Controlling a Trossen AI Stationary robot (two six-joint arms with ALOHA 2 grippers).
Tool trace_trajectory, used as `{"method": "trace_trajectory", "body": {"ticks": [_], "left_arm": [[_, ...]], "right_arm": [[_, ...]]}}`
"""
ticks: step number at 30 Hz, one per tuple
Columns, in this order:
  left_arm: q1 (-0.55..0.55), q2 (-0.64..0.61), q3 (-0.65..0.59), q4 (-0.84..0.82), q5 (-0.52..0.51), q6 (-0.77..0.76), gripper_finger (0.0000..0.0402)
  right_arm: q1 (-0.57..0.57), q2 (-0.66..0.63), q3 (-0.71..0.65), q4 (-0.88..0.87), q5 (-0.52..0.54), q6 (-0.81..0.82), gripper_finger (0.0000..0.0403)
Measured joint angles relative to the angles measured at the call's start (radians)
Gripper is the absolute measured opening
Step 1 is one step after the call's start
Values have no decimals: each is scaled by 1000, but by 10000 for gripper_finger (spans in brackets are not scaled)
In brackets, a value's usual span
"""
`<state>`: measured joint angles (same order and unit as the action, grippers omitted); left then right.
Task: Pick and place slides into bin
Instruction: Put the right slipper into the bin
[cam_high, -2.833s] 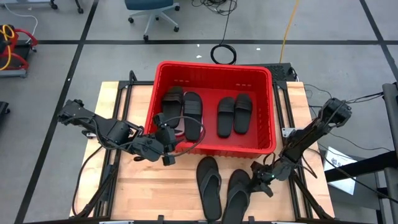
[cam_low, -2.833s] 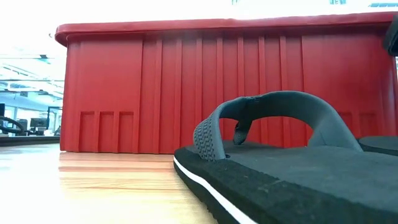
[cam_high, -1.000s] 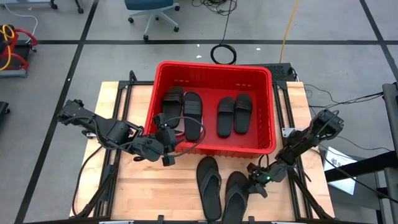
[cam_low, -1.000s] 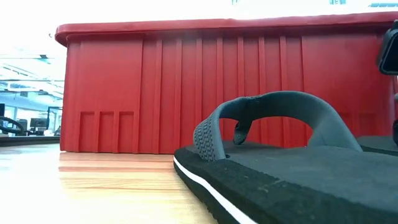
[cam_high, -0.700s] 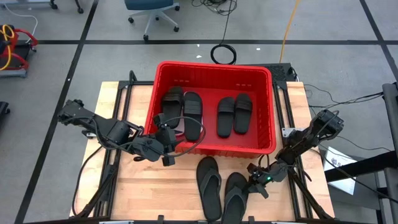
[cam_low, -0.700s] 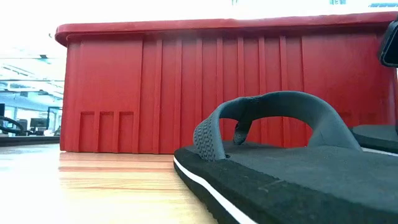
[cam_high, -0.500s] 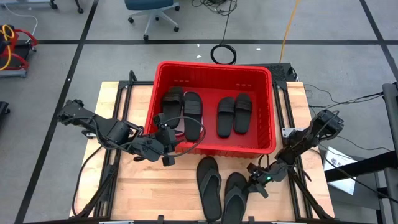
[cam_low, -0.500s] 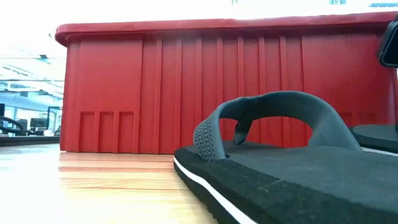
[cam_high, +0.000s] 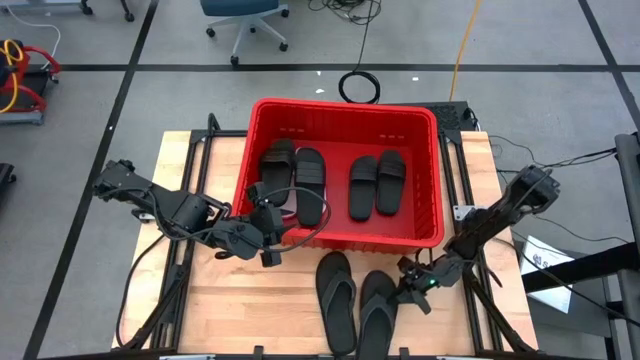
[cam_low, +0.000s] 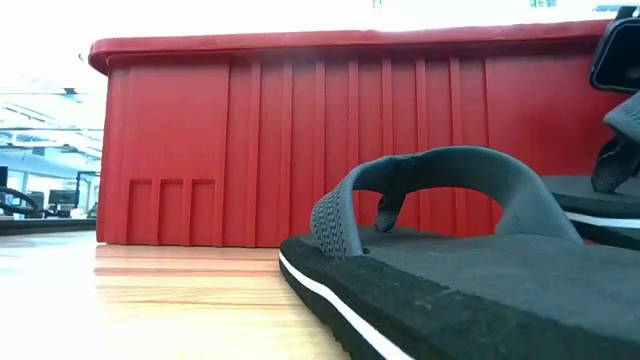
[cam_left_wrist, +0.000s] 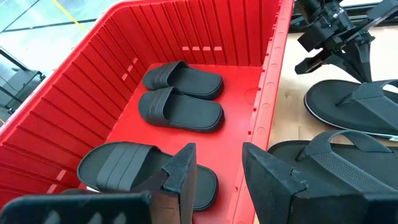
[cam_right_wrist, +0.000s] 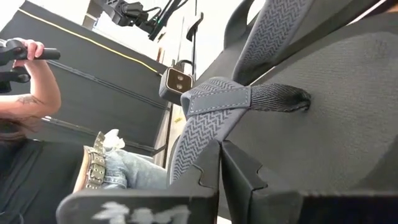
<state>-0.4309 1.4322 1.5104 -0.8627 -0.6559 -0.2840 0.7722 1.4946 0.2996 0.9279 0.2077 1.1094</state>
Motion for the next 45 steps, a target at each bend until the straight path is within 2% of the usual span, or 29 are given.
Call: {"method": "trace_trajectory", "body": {"ticks": [5,12,18,26,35,45], "left_arm": [[0,0,0,0,0,-1,129],[0,0,0,0,0,-8,129],[0,0,0,1,0,-12,129],[0,0,0,1,1,-19,129],[0,0,0,1,2,-21,129],[-1,0,0,0,4,-29,129]], "right_arm": [[-1,-95,0,-134,6,-25,0],[-15,-231,0,-350,76,-27,0],[-28,-306,0,-365,80,-99,0],[-33,-321,0,-383,80,-103,0],[-17,-341,-1,-288,81,-121,0],[-12,-430,0,-286,82,-191,0]]}}
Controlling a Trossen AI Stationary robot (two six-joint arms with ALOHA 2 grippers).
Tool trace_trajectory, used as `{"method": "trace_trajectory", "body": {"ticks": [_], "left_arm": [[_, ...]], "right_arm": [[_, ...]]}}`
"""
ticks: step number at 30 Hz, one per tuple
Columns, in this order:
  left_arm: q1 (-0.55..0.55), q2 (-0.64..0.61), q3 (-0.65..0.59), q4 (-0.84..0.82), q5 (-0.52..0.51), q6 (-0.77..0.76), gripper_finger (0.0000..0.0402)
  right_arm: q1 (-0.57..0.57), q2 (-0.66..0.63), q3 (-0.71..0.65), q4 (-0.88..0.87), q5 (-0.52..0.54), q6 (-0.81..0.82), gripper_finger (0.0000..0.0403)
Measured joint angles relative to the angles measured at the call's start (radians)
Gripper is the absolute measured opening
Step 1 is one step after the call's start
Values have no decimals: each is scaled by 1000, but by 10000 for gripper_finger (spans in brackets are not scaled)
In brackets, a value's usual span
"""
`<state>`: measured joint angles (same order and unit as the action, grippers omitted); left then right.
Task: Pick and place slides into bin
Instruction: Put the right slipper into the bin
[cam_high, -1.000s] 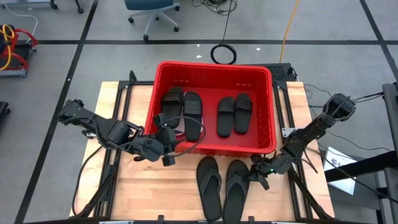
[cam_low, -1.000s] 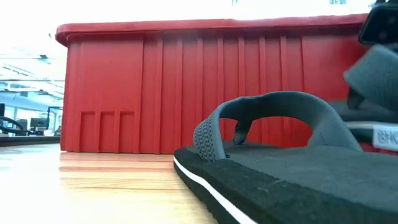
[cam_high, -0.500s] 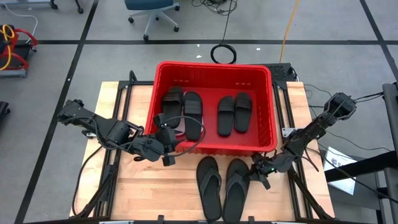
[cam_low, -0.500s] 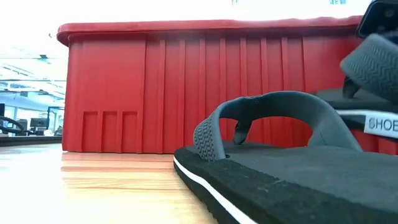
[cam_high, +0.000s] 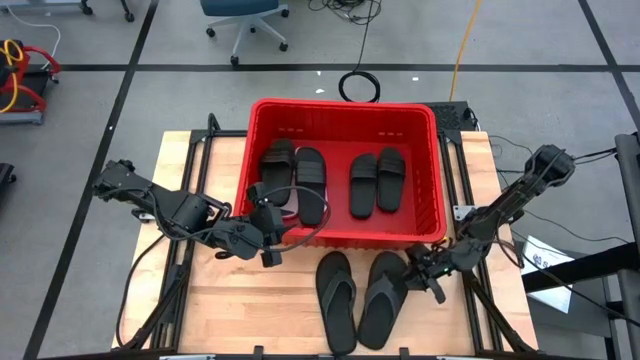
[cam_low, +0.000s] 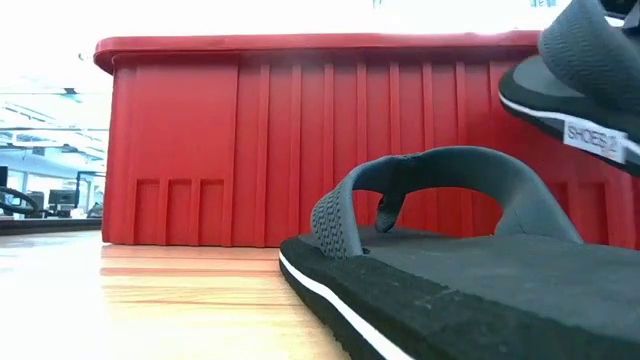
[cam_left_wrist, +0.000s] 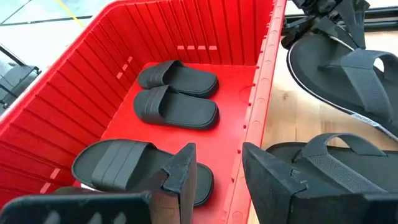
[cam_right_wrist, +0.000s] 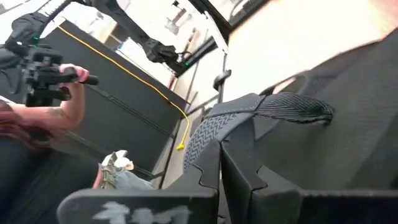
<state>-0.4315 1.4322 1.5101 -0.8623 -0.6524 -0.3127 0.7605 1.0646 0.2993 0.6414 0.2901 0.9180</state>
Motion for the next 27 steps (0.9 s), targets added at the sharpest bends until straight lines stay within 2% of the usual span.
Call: {"method": "trace_trajectory", "body": {"ticks": [9,17,21,27], "left_arm": [[0,58,1,79,38,5,129],[25,151,1,199,251,27,129],[22,209,1,287,294,76,129],[17,283,0,401,413,102,129]], "right_arm": [[-1,-39,0,-9,24,-70,0],[-1,-39,0,-55,24,-68,0],[-1,-39,0,-56,23,-70,0],[-1,-39,0,-64,22,-101,0]]}}
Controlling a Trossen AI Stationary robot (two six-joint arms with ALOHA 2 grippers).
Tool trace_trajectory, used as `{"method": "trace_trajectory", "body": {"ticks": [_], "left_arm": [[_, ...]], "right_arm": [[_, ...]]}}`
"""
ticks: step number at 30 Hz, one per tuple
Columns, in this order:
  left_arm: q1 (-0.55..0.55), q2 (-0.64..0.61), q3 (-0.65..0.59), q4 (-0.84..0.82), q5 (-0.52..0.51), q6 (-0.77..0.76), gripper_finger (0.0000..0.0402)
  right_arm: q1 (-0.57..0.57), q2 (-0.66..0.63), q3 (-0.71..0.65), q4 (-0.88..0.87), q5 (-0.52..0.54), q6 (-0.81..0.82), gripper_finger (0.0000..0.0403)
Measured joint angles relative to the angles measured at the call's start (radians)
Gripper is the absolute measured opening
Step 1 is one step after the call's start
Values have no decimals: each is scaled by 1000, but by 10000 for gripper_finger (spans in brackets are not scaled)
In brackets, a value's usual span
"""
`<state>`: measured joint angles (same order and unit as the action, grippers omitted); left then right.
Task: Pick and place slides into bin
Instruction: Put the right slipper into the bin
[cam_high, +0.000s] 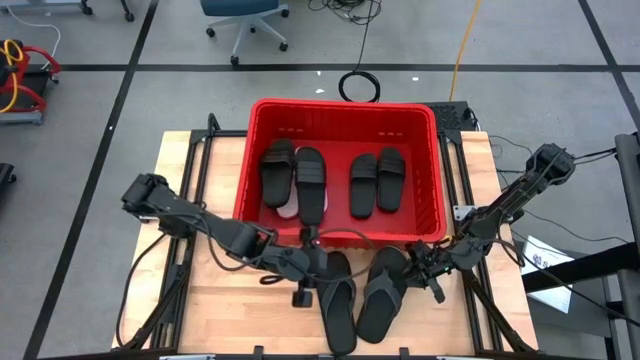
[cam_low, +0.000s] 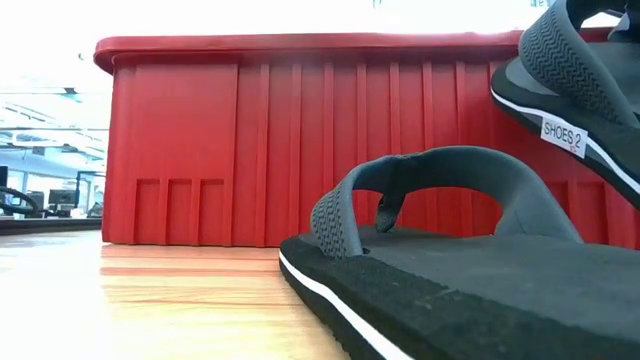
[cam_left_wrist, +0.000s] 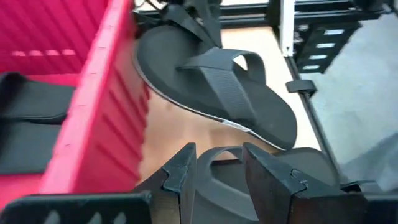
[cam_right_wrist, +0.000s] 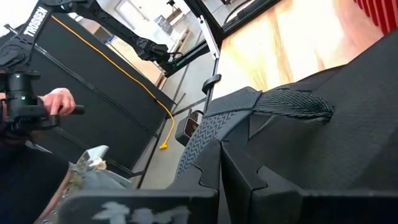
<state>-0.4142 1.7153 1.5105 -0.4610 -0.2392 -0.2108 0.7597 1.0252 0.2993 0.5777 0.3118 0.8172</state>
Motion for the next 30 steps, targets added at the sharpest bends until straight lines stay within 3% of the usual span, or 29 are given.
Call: {"method": "trace_trajectory", "body": {"ticks": [7,19,30], "left_arm": [[19,54,0,81,114,-18,129],[57,199,0,411,168,-144,129],[66,320,-1,547,223,-222,129]], "right_arm": [[0,0,0,-16,-2,-28,0],[0,0,1,-15,-65,-83,0],[0,0,1,-15,-105,-104,0]]}}
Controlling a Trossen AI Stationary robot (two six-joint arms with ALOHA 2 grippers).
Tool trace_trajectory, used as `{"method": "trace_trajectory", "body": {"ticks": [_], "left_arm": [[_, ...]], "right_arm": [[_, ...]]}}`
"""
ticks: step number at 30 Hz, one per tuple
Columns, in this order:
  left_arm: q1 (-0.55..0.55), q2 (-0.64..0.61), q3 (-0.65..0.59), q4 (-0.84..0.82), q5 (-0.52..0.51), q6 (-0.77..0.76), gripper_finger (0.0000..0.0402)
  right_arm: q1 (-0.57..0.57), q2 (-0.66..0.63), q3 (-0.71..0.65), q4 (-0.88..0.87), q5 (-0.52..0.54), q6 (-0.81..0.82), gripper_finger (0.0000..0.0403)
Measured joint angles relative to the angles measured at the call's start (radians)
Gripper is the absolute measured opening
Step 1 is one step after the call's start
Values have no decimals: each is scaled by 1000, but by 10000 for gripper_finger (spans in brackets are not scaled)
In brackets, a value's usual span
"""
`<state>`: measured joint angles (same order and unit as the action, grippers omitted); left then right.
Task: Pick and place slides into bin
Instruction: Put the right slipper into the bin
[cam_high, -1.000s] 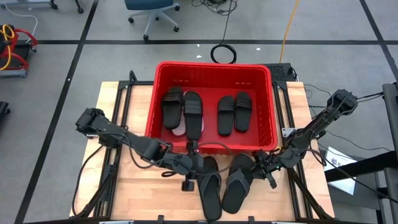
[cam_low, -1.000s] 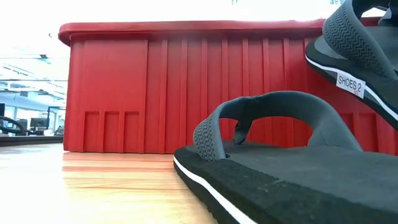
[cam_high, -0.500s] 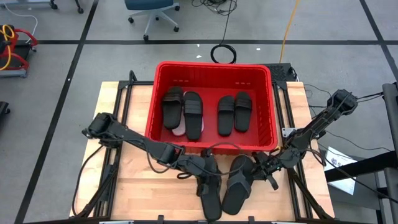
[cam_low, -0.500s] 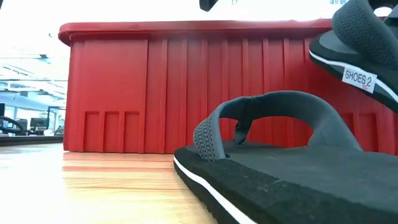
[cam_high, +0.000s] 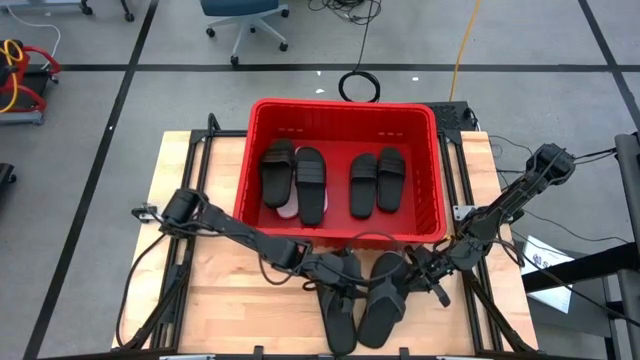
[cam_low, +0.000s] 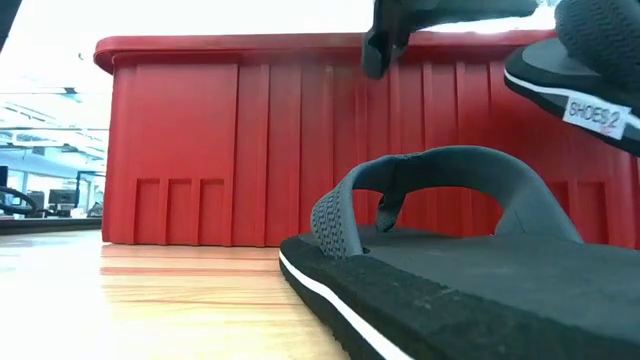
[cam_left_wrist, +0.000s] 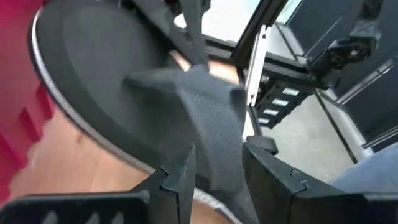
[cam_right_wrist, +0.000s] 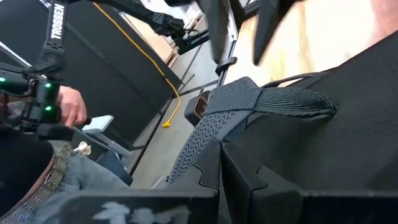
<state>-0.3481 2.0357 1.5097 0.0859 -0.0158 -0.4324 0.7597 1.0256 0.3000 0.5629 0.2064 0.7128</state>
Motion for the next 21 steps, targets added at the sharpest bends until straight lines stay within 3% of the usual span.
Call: {"method": "trace_trajectory", "body": {"ticks": [21], "left_arm": [[31,37,1,47,73,-16,129]], "right_arm": [[0,0,0,-7,-1,-18,0]]}}
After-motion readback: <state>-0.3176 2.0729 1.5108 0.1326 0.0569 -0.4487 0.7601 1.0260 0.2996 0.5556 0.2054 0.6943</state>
